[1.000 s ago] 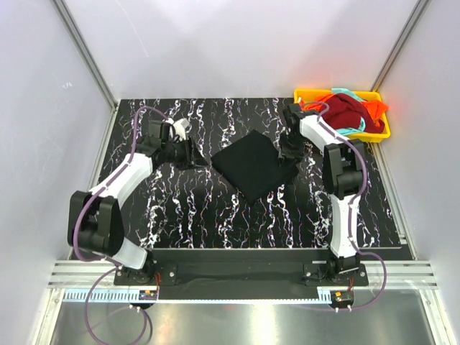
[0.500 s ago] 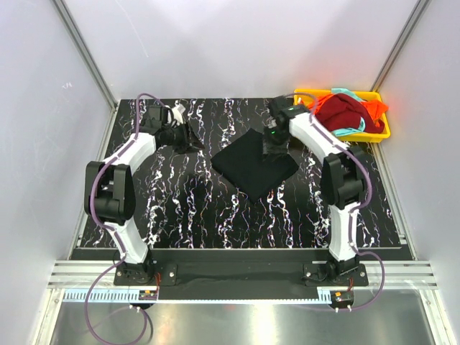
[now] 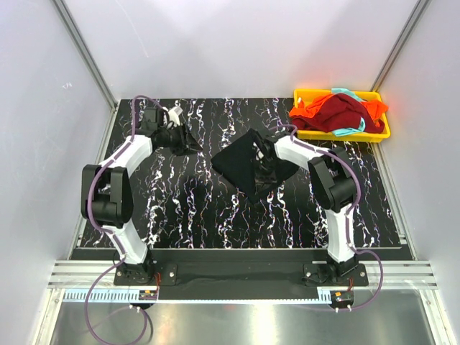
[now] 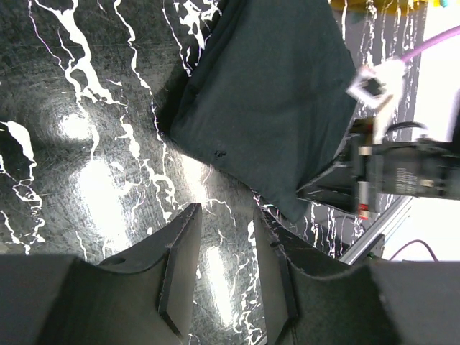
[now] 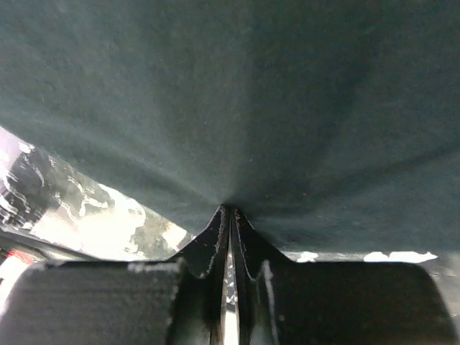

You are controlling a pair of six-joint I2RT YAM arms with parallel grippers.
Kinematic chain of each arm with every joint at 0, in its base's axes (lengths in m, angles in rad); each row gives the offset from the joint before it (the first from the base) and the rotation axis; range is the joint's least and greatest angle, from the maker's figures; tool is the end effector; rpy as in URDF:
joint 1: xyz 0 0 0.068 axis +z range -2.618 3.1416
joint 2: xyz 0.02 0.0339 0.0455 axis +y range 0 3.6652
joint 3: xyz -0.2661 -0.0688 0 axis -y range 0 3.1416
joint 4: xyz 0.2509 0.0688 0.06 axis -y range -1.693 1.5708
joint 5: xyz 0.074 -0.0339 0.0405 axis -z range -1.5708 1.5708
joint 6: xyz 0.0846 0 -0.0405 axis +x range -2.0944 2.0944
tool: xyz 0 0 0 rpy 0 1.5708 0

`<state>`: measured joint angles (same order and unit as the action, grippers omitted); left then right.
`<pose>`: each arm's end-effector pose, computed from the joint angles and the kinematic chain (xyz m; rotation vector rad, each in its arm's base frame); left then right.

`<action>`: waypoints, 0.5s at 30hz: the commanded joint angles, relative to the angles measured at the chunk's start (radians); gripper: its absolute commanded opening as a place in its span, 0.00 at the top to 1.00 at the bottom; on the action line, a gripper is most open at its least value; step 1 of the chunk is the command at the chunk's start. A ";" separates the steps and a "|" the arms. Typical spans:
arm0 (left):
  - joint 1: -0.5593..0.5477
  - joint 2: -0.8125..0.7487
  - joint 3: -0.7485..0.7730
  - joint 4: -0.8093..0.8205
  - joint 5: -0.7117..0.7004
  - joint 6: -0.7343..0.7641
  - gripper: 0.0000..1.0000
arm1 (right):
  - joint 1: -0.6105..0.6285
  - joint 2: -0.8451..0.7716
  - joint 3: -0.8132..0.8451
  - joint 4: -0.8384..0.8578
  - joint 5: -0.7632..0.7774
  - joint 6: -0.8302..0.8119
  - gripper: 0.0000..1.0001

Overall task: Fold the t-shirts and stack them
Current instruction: Fold the tshirt

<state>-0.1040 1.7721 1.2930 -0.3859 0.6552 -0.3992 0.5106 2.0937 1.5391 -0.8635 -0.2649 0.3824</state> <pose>0.4074 -0.0944 0.2044 -0.0565 2.4477 -1.0224 0.3569 0.2253 0.1091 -0.2288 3.0745 0.4723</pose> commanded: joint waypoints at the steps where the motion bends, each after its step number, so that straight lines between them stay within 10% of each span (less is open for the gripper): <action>1: 0.009 -0.051 0.003 0.027 0.066 0.022 0.60 | 0.002 -0.066 -0.086 0.043 -0.004 -0.003 0.91; 12: -0.034 -0.051 0.003 0.028 0.081 0.055 0.55 | -0.006 -0.380 -0.474 0.005 0.087 0.088 0.88; 15: -0.097 -0.014 0.014 0.054 0.054 0.057 0.54 | -0.010 -0.477 -0.498 -0.031 0.116 0.082 0.62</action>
<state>-0.1394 1.7660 1.2930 -0.3855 0.7052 -0.3702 0.5064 1.7317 1.0443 -0.8440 -0.2161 0.4515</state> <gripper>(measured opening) 0.453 0.311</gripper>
